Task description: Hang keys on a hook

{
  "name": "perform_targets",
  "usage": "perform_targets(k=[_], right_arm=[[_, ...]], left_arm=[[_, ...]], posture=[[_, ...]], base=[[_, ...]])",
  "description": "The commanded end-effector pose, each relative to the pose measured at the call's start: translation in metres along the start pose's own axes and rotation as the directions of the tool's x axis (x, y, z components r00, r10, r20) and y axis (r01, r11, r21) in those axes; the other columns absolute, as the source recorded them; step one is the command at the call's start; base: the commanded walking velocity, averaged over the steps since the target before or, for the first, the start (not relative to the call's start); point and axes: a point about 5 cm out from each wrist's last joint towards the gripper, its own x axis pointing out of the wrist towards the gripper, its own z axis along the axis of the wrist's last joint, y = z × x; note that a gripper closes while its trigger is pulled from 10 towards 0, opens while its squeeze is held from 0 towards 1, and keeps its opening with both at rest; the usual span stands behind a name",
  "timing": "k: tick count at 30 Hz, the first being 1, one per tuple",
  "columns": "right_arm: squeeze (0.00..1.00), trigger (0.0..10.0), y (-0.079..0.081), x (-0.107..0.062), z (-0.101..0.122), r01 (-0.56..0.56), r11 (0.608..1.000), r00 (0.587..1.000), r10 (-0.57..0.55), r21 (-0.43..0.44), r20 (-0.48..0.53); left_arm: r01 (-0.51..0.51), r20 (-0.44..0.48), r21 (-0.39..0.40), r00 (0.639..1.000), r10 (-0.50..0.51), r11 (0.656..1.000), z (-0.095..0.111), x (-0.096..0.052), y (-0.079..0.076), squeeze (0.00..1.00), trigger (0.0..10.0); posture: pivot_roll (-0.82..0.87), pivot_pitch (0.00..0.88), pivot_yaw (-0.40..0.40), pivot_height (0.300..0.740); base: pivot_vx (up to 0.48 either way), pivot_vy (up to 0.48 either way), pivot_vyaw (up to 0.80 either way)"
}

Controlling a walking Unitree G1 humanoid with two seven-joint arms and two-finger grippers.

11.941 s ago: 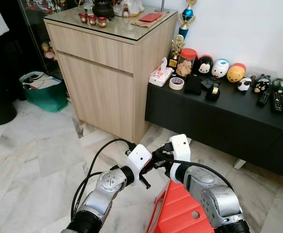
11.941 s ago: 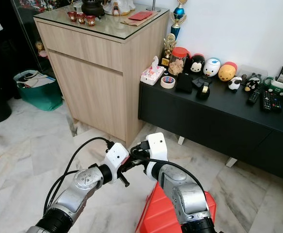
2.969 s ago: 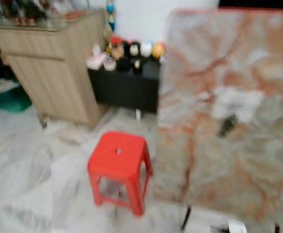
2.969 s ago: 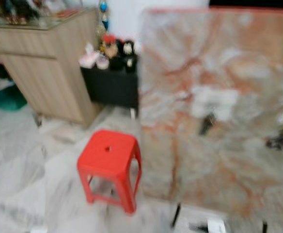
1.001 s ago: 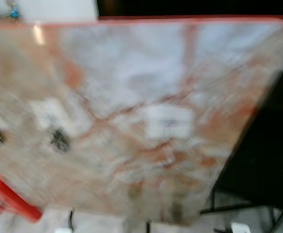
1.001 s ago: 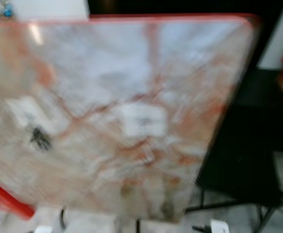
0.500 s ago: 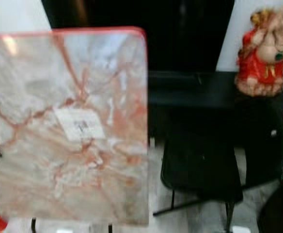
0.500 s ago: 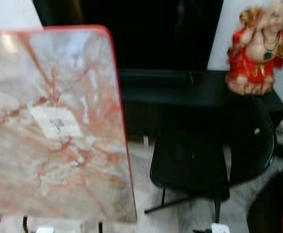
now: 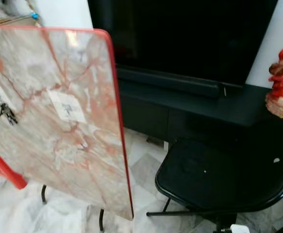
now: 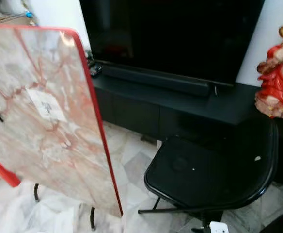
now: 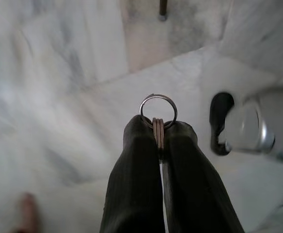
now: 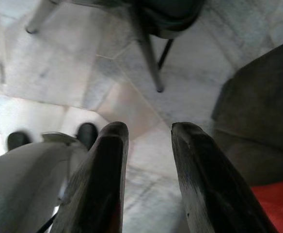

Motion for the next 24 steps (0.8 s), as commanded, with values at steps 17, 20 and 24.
perform_targets(k=[17,20,24], right_arm=[[0.00,10.0,-0.002,0.000,0.000,-0.011,0.998,1.000,0.011,-0.060,-0.012],[0.00,10.0,-0.004,-0.001,-0.001,-0.013,0.996,1.000,0.011,-0.093,-0.019],[0.00,10.0,-0.006,-0.001,-0.002,-0.011,0.996,1.000,0.009,-0.093,-0.020]], left_arm=[[-0.152,0.713,0.013,0.694,0.097,0.988,0.166,-0.028,-0.011,0.00,10.0],[-0.154,0.799,0.043,0.598,0.059,0.987,0.180,-0.044,-0.029,0.00,10.0],[-0.130,0.837,0.052,0.547,0.028,0.990,0.182,-0.057,-0.043,0.00,10.0]], posture=[[0.02,0.000,-0.024,0.737],[0.03,0.000,-0.028,0.737],[0.03,0.000,-0.031,0.737]], base=[[0.000,0.000,0.00],[0.000,0.000,0.00],[0.000,0.000,0.00]])
